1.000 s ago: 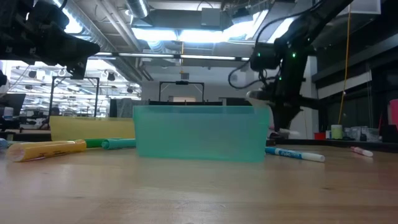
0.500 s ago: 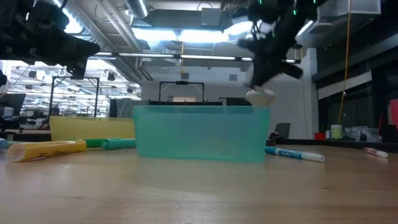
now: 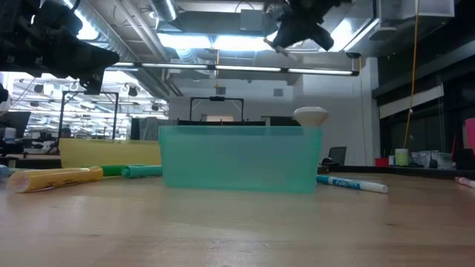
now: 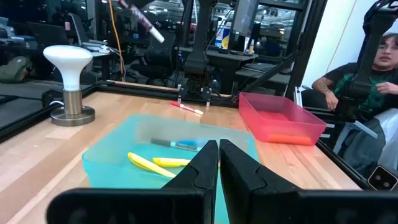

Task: Pick & Place Markers
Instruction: Put the purple marker pen into the yellow bin

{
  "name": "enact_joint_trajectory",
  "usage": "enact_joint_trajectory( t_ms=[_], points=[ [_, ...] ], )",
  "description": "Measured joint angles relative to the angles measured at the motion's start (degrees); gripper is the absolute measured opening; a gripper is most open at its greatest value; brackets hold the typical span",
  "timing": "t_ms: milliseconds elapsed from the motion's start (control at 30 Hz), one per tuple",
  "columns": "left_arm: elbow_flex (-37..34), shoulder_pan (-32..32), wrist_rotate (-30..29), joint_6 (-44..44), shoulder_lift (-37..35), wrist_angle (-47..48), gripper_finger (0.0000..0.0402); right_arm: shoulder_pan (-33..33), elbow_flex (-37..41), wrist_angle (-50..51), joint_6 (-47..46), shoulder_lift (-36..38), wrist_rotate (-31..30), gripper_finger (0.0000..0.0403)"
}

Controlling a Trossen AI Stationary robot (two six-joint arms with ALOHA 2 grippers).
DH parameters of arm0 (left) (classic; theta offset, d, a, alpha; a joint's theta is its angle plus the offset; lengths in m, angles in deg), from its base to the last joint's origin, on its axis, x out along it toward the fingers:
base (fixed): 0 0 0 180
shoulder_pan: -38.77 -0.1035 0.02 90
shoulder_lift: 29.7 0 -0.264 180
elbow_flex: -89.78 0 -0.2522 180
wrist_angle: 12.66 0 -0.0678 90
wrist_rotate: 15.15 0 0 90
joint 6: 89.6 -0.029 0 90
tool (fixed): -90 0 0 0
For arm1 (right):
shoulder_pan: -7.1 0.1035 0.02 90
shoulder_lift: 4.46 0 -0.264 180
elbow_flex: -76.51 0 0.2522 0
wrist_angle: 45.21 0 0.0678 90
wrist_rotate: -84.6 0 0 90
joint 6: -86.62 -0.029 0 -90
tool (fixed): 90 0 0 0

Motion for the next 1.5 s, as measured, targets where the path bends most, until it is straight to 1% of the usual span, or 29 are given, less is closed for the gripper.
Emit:
enact_joint_trajectory(
  t_ms=[267,367,633,700,767,967,1000,1167,1333,1500],
  points=[
    [0.0,0.0,0.0,0.0,0.0,0.0,0.001,3.9,-2.9,0.0,0.5,0.0,2.4,0.0035],
    [0.0,0.0,0.0,0.0,0.0,0.0,0.0012,5.9,-4.2,-0.6,2.0,0.0,2.5,0.0035],
    [0.0,0.0,0.0,0.0,0.0,-0.9,0.0011,11.6,-6.0,-6.0,6.4,0.0,2.5,0.0035],
    [0.0,0.0,0.0,0.2,0.0,-4.2,0.0011,12.8,-6.0,-7.5,6.4,0.0,2.5,0.0035],
    [0.0,0.0,-0.1,2.3,0.0,-8.3,0.0013,13.7,-6.0,-8.9,6.4,0.0,2.4,0.0035],
    [0.0,0.0,-2.3,13.4,0.0,-25.8,0.001,16.2,-6.0,-10.2,6.4,0.0,-0.8,0.0035],
    [0.1,0.0,-2.6,15.1,0.0,-27.6,0.0009,16.5,-6.0,-10.5,6.4,0.0,-1.3,0.0035],
    [2.2,0.0,-3.9,20.2,0.0,-29.0,0.0007,17.7,-6.0,-12.2,6.3,0.0,-2.1,0.0035],
    [5.8,0.0,-4.5,21.0,1.6,-28.3,0.0027,18.0,-6.0,-13.3,6.2,0.0,-2.2,0.0035],
    [11.3,0.0,-4.6,19.2,8.4,-27.5,0.008,18.0,-6.0,-14.0,6.5,0.0,-2.2,0.0035]
  ],
)
